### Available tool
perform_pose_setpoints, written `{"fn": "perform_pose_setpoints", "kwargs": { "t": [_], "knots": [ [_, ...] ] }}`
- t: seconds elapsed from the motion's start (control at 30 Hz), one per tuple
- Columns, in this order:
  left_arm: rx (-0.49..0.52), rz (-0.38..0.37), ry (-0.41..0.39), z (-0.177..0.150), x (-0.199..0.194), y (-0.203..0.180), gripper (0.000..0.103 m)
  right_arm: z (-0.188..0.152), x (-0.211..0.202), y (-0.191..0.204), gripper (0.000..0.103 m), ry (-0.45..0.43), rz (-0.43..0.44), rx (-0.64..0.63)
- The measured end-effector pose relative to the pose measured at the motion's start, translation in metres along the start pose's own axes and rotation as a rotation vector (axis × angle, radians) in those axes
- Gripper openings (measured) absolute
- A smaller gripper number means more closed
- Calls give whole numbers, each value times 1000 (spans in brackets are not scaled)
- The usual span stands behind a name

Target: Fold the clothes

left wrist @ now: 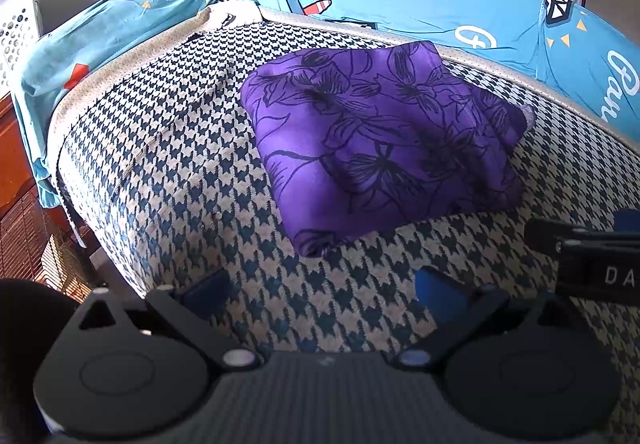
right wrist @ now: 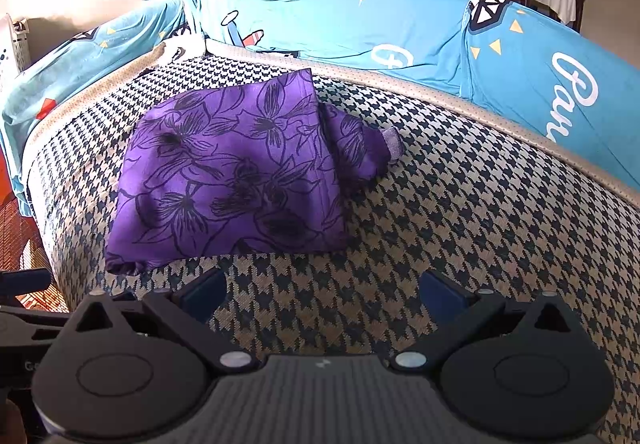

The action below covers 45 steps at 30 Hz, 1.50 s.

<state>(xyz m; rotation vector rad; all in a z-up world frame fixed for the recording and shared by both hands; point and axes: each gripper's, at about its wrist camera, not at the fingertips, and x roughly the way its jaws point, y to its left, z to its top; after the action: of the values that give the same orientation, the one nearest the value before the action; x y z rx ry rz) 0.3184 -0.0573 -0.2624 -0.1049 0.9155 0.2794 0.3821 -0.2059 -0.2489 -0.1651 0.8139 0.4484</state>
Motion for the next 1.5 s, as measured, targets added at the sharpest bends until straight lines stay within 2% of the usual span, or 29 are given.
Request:
{"fn": "perform_pose_setpoints", "kwargs": {
  "t": [0.47,0.7,0.83,1.0,1.5],
  "knots": [
    [-7,5,2,1,-4,-1,103,0,-1,-1,103,-7,-10,4],
    [4,38,-12,3,-10,-3,103,1,-3,-5,103,-12,-14,17],
    [-18,7,-6,5,-13,-1,103,2,-4,-8,103,-18,-13,33],
    [-27,21,-13,6,-17,1,103,2,-6,-11,103,-21,-13,46],
    [-15,1,-30,6,-25,-5,103,4,-12,-20,103,-40,-17,80]
  ]
}}
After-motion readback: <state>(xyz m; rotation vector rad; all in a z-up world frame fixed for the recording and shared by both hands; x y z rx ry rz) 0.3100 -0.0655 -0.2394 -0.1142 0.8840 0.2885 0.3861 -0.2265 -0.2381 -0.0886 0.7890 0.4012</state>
